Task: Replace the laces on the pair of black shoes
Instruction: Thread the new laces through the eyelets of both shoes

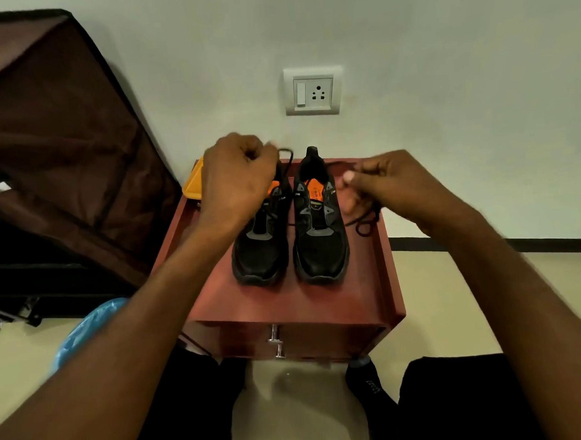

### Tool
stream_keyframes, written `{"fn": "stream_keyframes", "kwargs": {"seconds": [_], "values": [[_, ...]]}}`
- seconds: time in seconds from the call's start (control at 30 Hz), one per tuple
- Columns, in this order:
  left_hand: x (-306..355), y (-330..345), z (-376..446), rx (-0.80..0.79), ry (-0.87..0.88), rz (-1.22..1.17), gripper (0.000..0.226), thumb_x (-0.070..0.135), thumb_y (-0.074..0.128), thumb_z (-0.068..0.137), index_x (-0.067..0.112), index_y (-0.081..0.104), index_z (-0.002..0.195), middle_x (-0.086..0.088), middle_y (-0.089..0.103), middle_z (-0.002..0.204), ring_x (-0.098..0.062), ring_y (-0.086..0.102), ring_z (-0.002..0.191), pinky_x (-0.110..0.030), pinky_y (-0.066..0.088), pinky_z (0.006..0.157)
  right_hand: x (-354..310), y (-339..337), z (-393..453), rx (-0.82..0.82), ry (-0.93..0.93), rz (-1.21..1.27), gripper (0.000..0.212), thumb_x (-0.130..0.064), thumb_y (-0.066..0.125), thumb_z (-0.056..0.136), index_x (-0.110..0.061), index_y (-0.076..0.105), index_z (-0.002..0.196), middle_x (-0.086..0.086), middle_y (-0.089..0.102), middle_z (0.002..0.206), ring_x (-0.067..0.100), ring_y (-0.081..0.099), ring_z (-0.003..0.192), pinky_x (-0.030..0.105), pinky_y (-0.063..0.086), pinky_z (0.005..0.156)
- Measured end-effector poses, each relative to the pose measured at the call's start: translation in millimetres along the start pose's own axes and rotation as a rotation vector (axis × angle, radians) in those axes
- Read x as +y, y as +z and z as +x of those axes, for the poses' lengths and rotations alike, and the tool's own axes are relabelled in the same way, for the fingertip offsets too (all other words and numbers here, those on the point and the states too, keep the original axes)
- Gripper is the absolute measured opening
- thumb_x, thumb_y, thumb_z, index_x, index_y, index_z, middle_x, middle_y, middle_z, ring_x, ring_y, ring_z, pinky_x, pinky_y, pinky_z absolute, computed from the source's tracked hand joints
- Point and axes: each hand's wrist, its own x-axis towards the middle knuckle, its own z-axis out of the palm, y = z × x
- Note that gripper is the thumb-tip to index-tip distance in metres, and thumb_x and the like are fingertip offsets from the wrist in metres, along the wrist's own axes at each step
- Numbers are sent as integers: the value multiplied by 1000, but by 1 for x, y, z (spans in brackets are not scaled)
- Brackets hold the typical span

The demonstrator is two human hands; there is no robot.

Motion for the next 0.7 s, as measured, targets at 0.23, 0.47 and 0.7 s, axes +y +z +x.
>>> {"fn": "stream_keyframes", "kwargs": {"seconds": [0.23, 0.47, 0.7], "values": [[-20, 27, -7, -291, 93, 396, 58, 26, 71, 92, 15, 49, 145, -9, 52, 142, -27, 48, 133, -46, 47, 107, 20, 4, 7, -124, 135, -91, 14, -18, 63, 103, -8, 72, 98, 10, 77, 79, 24, 67, 58, 24, 49, 47], [-23, 64, -6, -653, -3, -98, 23, 10, 56, 106, 0, 72, 94, 8, 67, 66, -9, 60, 62, -36, 54, 69, 14, -2, 10, 83, 119, 5, 35, -47, 71, 94, -13, 78, 88, 6, 61, 61, 14, 46, 50, 25, 37, 49], [-38, 63, -6, -438, 146, 350, 29, 21, 54, 106, 13, 73, 86, 7, 63, 76, -8, 57, 71, -30, 43, 65, 51, -11, 10, 413, 391, -827, 44, -43, 68, 93, -16, 63, 126, 9, 38, 153, 43, 36, 139, 61, 32, 108]]}}
